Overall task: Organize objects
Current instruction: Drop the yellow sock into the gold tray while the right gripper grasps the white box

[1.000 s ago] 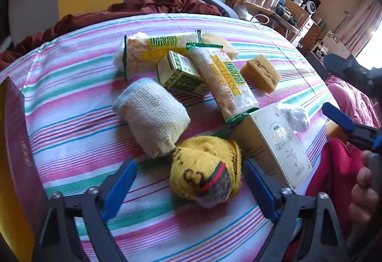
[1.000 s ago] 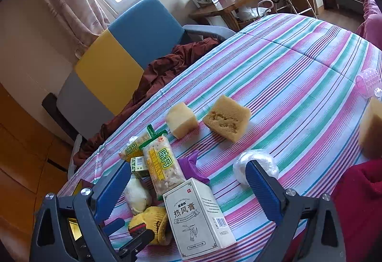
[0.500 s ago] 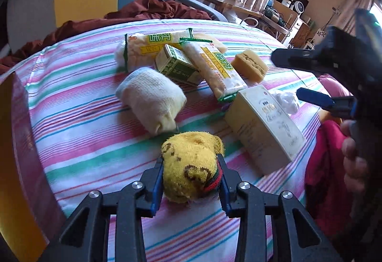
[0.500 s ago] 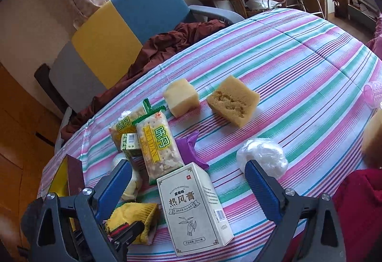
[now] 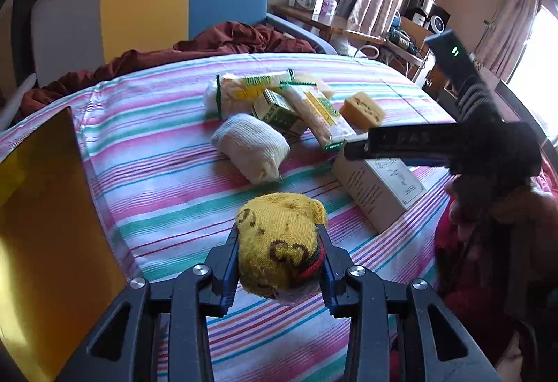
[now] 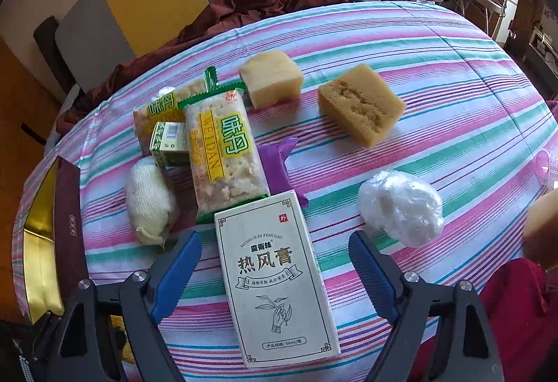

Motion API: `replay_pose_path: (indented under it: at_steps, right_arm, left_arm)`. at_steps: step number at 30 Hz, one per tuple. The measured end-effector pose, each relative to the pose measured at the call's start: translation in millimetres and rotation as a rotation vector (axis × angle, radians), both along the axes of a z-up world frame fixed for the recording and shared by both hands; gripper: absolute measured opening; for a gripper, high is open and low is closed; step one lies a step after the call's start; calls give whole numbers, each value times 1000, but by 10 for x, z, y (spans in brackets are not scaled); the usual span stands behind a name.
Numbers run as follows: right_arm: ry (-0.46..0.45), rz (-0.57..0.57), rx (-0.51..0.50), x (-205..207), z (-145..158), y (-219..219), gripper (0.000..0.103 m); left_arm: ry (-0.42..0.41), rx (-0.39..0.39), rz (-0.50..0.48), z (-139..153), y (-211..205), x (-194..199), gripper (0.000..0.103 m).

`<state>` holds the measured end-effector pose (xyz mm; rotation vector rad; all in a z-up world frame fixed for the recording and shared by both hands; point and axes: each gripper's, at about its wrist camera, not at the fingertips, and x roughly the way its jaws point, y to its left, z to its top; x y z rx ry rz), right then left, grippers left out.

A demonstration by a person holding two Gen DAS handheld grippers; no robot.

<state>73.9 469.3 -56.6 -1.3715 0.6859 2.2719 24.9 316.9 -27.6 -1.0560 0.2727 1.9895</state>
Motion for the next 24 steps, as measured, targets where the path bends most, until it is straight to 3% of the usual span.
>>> replay_pose_path:
  at_steps: [6,8,15,20,24]
  right_arm:
    - [-92,35,8,-89,-130,-44,69]
    - [-115,50,13,-117,-172,-64,57]
    - [-158,99,69,-198,-239,-156,53]
    - [-175,118,75,-236,-288,-174,53]
    - [-177,127,81,-262,-309,-183,52]
  left_arm:
    - [29,39,60,199,-274,-44,39]
    - [37,51,96,251,-422,-94,39]
    - [56,69,295,391,-1223,-448,39]
    - [68,13,476,294,-1948,-814,39]
    - [21,-31,583,130,-2361,-1083,39]
